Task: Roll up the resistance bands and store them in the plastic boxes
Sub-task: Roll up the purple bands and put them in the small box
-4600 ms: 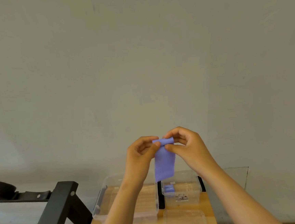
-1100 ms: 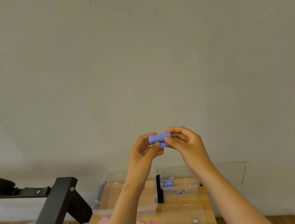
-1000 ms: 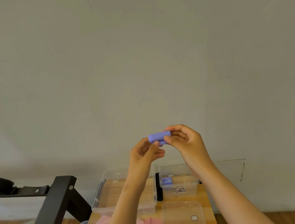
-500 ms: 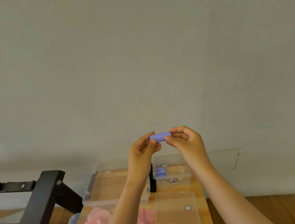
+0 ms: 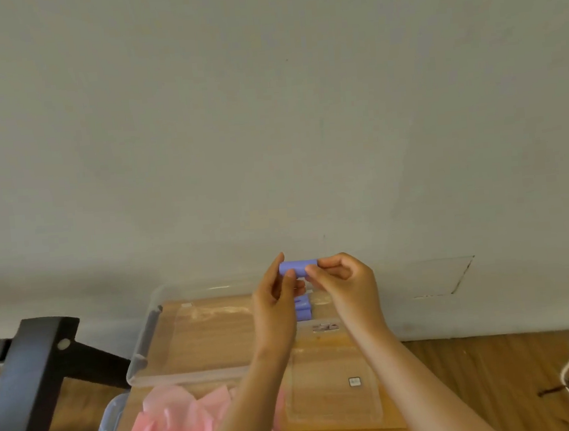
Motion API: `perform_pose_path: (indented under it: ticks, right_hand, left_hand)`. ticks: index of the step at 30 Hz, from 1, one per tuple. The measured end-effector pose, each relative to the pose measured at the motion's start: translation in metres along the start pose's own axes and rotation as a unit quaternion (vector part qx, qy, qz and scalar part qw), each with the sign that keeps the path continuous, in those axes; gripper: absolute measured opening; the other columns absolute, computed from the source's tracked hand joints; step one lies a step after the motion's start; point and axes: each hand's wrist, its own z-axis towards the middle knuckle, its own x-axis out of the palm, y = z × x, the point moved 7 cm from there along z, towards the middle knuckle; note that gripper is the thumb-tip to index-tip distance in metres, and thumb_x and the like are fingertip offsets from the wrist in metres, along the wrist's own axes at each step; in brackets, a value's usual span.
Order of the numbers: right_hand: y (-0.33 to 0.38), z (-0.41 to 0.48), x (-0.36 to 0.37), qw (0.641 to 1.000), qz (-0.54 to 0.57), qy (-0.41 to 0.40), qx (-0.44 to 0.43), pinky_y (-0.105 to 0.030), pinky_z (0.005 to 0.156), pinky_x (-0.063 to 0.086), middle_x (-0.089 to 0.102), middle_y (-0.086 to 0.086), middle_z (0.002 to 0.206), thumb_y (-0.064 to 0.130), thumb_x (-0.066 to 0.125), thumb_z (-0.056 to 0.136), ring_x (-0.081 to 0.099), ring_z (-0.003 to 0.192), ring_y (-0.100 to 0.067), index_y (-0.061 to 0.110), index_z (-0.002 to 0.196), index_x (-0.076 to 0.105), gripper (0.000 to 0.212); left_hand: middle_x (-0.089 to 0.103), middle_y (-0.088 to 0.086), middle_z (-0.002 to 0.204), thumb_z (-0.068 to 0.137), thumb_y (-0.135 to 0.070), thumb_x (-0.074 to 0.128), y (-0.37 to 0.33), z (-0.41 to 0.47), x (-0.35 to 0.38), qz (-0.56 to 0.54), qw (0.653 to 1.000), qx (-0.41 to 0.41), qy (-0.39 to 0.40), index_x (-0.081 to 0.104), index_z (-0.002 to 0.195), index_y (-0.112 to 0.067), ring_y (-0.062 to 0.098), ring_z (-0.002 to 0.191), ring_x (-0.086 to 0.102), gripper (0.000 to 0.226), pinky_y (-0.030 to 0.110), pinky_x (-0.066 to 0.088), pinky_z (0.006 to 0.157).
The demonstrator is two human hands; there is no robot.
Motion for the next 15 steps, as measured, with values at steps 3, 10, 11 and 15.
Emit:
perform_pose_path:
  ticks: [3, 10, 11, 15]
  right_hand:
    - [-0.033, 0.019, 0.009, 0.999, -0.013, 0.035, 0.033, -0.037, 0.076, 0.058, 0.074, 0.0, 0.081, 0.018, 0.074, 0.083, 0.071, 0.077, -0.016, 0.019, 0.085, 0.065, 0.009]
    - [-0.115, 0.064, 0.023, 0.979, -0.04, 0.121, 0.16, -0.027, 0.07, 0.054, 0.071, 0.0, 0.082, 0.011, 0.07, 0.084, 0.067, 0.071, -0.01, 0.018, 0.089, 0.065, 0.011]
    - [-0.126, 0.071, 0.025, 0.975, -0.054, 0.135, 0.17, -0.028, 0.072, 0.055, 0.071, 0.0, 0.079, 0.011, 0.07, 0.084, 0.067, 0.072, -0.011, 0.019, 0.086, 0.066, 0.009]
    - [-0.166, 0.096, 0.032, 0.966, -0.098, 0.164, 0.173, -0.024, 0.071, 0.054, 0.07, -0.001, 0.076, 0.013, 0.071, 0.085, 0.066, 0.07, -0.01, 0.015, 0.088, 0.067, 0.006]
  left_hand:
    - [0.072, 0.002, 0.1, 0.096, -0.018, 0.055, 0.035, 0.018, -0.006, 0.003, 0.999, -0.04, -0.01, 0.059, 0.128, -0.018, 0.015, 0.092, 0.069, 0.032, 0.018, 0.054, 0.076]
    - [0.074, -0.006, 0.098, 0.091, -0.017, 0.063, 0.11, 0.059, -0.014, 0.058, 0.995, -0.07, 0.041, 0.067, 0.112, -0.022, 0.004, 0.095, 0.066, 0.022, 0.012, 0.047, 0.077]
    - [0.074, -0.005, 0.099, 0.091, -0.018, 0.063, 0.121, 0.065, -0.016, 0.06, 0.994, -0.08, 0.041, 0.067, 0.111, -0.022, 0.005, 0.096, 0.066, 0.021, 0.013, 0.047, 0.077]
    - [0.072, -0.005, 0.101, 0.09, -0.02, 0.064, 0.168, 0.091, -0.018, 0.087, 0.99, -0.103, 0.043, 0.066, 0.116, -0.016, 0.006, 0.097, 0.066, 0.026, 0.015, 0.047, 0.077]
